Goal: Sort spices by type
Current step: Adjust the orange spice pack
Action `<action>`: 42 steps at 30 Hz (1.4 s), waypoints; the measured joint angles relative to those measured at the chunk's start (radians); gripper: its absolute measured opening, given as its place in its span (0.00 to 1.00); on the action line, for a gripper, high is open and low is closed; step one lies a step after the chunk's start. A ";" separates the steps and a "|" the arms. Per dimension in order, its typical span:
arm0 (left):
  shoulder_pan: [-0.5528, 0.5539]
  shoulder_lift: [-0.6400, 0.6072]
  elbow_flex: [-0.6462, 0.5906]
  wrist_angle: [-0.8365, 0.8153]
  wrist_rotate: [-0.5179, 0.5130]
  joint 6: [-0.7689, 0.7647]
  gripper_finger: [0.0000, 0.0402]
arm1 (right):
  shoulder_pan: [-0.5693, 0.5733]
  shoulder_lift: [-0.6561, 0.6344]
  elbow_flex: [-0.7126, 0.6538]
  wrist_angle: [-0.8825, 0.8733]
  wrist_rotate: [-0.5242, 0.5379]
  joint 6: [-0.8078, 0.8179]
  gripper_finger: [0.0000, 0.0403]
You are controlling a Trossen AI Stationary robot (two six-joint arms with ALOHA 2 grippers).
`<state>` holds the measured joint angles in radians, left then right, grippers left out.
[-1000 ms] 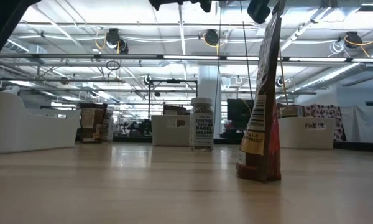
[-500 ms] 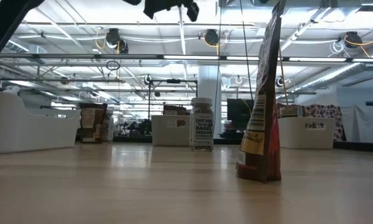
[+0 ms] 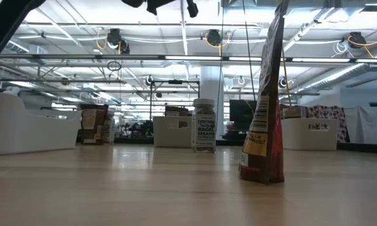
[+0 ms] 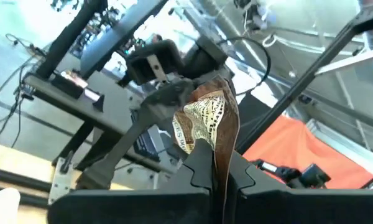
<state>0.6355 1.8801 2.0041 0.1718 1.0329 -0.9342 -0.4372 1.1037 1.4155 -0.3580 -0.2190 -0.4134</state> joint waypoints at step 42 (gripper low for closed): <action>-0.001 0.000 -0.001 -0.007 -0.070 -0.029 0.00 | 0.027 0.016 0.001 0.096 0.124 -0.089 0.03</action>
<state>0.6347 1.8801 2.0033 0.1650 0.9627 -0.9634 -0.4103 1.1199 1.4162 -0.2616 -0.0952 -0.5024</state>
